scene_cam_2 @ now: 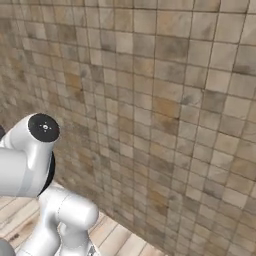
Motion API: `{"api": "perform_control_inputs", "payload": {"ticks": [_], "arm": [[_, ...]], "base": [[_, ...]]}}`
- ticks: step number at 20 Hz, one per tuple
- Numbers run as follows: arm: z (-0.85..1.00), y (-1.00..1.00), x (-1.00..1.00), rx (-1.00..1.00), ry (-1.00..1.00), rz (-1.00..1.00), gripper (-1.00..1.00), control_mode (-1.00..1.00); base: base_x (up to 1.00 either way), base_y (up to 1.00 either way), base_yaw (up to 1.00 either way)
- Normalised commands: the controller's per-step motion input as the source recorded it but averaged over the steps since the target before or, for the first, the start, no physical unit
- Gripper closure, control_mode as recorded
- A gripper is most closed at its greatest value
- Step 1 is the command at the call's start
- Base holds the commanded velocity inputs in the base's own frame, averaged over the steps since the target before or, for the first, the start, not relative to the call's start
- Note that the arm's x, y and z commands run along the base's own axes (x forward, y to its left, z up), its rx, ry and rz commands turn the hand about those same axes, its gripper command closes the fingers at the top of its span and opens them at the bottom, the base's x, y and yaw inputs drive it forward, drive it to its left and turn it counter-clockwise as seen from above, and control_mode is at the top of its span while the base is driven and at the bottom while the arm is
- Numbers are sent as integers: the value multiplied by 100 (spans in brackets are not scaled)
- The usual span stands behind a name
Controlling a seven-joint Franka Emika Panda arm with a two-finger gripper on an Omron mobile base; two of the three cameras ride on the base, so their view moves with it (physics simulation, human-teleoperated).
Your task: Retrieve the wine glasses from the counter and place one next to each plate.
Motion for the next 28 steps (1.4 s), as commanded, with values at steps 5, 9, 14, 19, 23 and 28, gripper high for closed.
{"api": "perform_control_inputs", "payload": {"ticks": [5,9,14,19,23,28], "arm": [[0,0,0,0,0,0,100,100],[0,0,0,0,0,0,100,100],[0,0,0,0,0,0,100,100],[0,0,0,0,0,0,100,100],[0,0,0,0,0,0,100,100],[0,0,0,0,0,0,100,100]], "base": [[8,0,100],[1,0,100],[9,0,100],[67,-46,61],[92,-100,7],[100,-79,5]]}}
